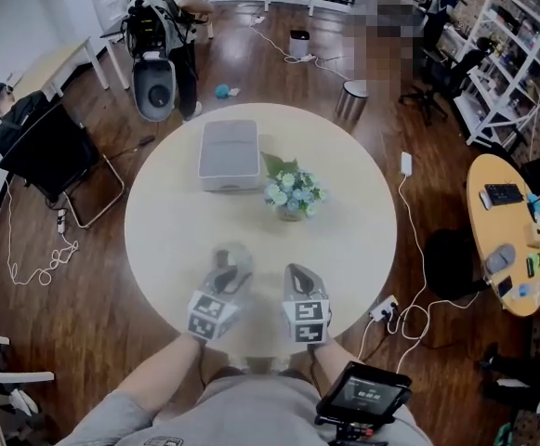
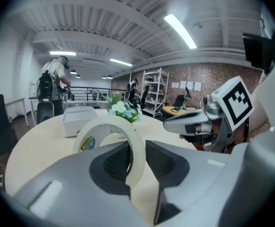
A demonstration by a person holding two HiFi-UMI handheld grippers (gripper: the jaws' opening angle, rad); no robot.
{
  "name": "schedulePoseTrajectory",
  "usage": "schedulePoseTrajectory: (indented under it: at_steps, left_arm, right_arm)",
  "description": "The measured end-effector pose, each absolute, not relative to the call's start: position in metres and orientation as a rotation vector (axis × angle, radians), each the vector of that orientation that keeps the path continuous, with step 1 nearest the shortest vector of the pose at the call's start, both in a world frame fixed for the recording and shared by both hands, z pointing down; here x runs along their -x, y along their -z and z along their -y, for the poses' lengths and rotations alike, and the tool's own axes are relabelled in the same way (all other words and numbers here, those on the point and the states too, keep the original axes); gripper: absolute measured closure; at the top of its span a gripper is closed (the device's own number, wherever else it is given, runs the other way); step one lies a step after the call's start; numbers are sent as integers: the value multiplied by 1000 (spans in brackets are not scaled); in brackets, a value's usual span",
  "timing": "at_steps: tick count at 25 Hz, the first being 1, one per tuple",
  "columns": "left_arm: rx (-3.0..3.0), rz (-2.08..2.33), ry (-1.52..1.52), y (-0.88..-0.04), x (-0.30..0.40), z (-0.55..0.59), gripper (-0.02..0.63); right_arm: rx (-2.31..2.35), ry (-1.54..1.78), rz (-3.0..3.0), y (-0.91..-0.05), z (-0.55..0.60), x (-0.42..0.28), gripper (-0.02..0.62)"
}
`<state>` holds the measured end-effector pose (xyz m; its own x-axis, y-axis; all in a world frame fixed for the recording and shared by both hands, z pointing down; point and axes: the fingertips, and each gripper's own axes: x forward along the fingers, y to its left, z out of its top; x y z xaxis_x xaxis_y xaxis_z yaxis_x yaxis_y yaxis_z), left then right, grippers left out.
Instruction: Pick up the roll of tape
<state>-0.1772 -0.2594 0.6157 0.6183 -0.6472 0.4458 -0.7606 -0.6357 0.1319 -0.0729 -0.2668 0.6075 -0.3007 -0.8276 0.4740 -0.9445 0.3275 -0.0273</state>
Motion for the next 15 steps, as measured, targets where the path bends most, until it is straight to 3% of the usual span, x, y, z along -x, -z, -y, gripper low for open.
schedulePoseTrajectory:
  at_steps: [15]
  left_arm:
    - [-2661, 1341, -129, -495, 204, 240, 509]
  right_arm:
    - [-1686, -191, 2458, -499, 245, 88, 583]
